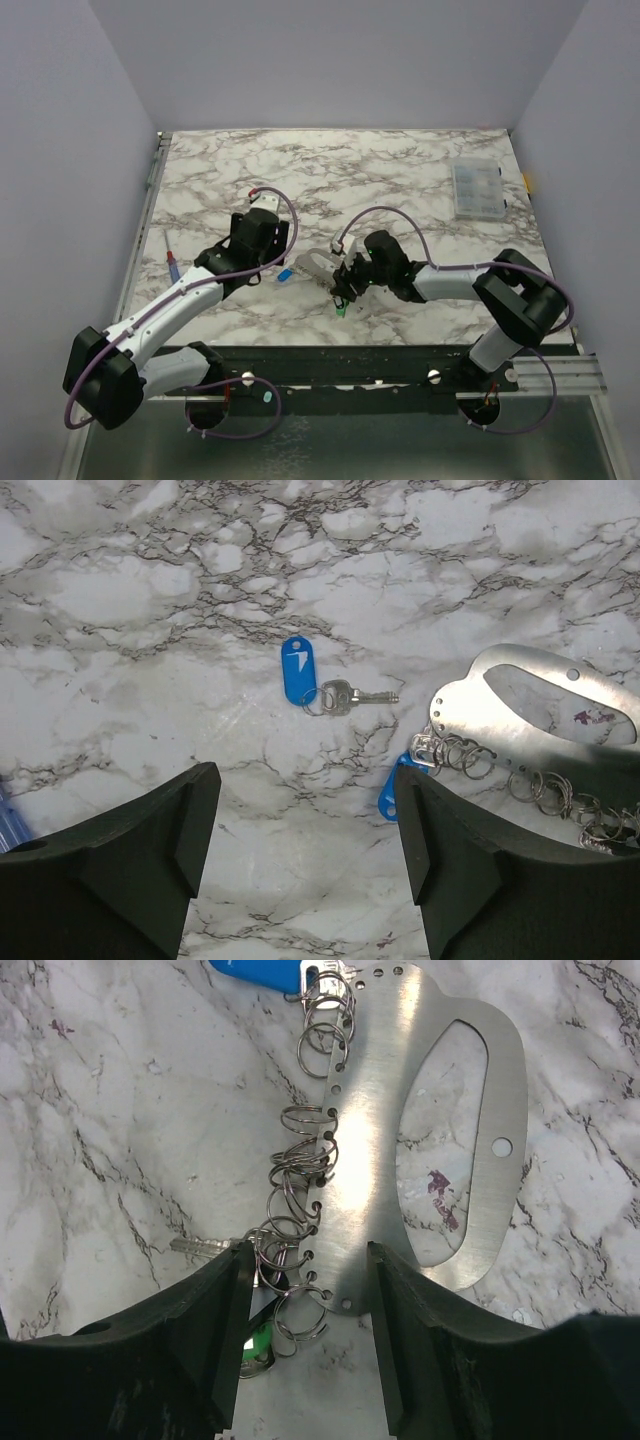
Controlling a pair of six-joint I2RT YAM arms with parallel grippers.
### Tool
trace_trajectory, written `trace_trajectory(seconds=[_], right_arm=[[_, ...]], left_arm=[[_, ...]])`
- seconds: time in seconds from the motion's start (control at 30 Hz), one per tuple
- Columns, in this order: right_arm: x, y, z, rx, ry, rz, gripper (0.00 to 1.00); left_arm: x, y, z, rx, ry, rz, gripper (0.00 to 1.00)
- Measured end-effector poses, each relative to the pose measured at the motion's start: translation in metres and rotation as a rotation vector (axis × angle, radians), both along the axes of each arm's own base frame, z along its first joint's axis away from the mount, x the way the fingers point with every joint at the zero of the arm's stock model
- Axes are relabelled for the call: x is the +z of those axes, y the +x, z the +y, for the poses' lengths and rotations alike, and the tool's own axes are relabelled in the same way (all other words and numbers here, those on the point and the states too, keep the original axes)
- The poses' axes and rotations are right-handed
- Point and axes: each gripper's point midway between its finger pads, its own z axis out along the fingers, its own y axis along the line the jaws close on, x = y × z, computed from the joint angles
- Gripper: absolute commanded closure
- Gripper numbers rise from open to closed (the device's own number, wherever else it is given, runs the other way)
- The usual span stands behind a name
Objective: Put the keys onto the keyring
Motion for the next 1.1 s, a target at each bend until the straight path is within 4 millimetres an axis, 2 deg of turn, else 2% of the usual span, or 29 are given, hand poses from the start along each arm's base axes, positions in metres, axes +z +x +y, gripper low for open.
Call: trace_trajectory(seconds=[0.2, 0.43, 0.57, 1.1], right_arm=[[0.004, 0.006, 0.007, 0.011, 0.009, -0.043, 0.45], [0.001, 0.014, 0.017, 0.021, 0.007, -0.064, 0.55], [-0.002, 0.016, 0.017, 0.017, -0.001, -0.073, 0.57], [0.011, 0.026, 0.024, 0.003, 0.037, -0.116, 0.54]], left_arm=[[0.002, 0.002, 0.005, 0.015, -0.002, -0.005, 0.23], [0.003, 0.003, 0.007, 0.020, -0.007, -0.008, 0.23], [0.004, 0.003, 0.007, 0.016, -0.009, -0.009, 0.23], [0.003, 0.003, 0.007, 0.011, -0.019, -0.003, 0.23]])
